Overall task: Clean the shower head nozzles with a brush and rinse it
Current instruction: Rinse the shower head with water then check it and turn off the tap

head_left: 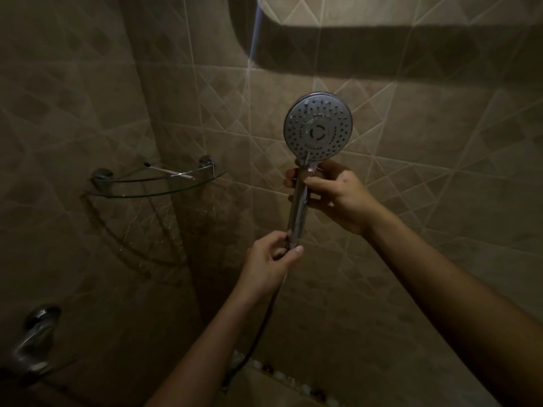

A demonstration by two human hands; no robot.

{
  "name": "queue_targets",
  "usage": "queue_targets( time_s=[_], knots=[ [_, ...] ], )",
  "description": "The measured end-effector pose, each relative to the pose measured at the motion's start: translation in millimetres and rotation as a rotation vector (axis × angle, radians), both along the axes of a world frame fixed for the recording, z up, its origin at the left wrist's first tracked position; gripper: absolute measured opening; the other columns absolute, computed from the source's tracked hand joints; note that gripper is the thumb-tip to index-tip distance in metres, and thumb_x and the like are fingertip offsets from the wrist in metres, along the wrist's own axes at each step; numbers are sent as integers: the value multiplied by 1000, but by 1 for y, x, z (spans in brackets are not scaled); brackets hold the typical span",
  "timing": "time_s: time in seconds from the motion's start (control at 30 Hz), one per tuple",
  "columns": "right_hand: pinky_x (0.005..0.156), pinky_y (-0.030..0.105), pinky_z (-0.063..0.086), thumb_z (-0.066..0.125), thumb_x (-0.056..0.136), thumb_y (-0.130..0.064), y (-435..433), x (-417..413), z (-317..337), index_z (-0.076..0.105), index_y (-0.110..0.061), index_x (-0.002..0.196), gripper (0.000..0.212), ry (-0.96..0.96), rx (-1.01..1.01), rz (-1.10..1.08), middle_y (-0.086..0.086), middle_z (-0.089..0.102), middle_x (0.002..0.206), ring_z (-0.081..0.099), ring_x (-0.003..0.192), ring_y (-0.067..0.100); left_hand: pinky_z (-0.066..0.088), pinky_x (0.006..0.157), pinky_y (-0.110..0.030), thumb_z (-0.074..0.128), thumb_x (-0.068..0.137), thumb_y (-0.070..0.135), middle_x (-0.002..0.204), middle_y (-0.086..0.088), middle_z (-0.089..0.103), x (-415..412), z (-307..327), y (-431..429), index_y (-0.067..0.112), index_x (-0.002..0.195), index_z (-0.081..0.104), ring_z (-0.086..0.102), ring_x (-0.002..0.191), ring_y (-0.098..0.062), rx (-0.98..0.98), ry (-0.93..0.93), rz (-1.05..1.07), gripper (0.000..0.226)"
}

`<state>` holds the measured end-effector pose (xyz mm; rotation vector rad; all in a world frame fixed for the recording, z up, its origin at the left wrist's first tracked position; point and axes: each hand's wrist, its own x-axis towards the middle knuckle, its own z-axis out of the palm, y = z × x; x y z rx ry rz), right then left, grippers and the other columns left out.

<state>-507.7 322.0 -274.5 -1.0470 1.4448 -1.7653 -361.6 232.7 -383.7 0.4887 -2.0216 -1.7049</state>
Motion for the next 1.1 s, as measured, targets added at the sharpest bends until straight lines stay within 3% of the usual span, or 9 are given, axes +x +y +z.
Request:
queue_targets(
  time_s=[0.1,0.2,0.27,0.37,0.5,0.8,0.9,1.0,1.1],
  knots=[
    [100,54,51,56,95,1,3,-8,2,53,-4,131,37,-16,27,63,14,70,117,62,122,37,59,92,-48,68,93,18,106,-8,75,1,-1,3,26,104,71,74,101,-20,64,36,-53,14],
    [105,59,46,55,95,1,4,-17,2,54,-5,130,36,-20,34,133,14,70,119,61,123,37,61,83,-30,67,93,10,103,-15,77,2,2,6,39,87,72,75,98,-23,184,66,-106,31],
    [108,61,41,55,95,0,4,-21,2,56,-5,128,34,-25,23,191,16,69,121,60,125,38,61,77,-24,65,94,8,103,-17,77,2,3,5,34,89,69,75,96,-25,244,71,-149,27],
    [106,62,43,50,96,4,5,-26,2,55,-2,126,31,-79,-16,247,17,68,119,61,123,39,61,83,-32,62,95,7,98,-15,76,-1,-1,1,10,103,69,74,90,-24,307,96,-221,11],
    [104,61,45,52,96,4,6,-28,3,55,-2,127,31,-100,-43,285,17,67,119,62,121,39,60,79,-30,60,96,7,93,-13,73,-5,-4,3,2,109,66,72,86,-21,394,140,-237,15],
    [90,52,58,78,83,-12,5,-23,6,62,-7,112,34,315,76,-39,4,69,93,71,96,24,62,82,-32,65,94,9,95,-9,77,-20,-7,22,2,105,71,75,90,-21,159,151,11,14],
    [96,51,55,73,89,-16,4,-23,5,65,-11,115,28,359,95,-2,12,69,106,69,106,26,63,84,-35,65,95,10,96,-11,77,-22,-7,23,7,104,73,76,93,-21,153,136,46,12],
    [102,43,52,65,91,-1,7,-29,5,60,-12,128,39,278,119,124,11,68,125,66,117,22,62,83,-34,64,96,12,95,-11,77,-24,-7,19,7,102,72,76,91,-21,131,127,64,12],
    [101,38,52,67,87,5,9,-35,5,58,-12,130,48,309,127,136,10,70,124,67,117,19,62,82,-30,64,96,14,95,-6,78,-25,-4,19,15,103,72,76,91,-15,94,92,54,11]
  ],
)
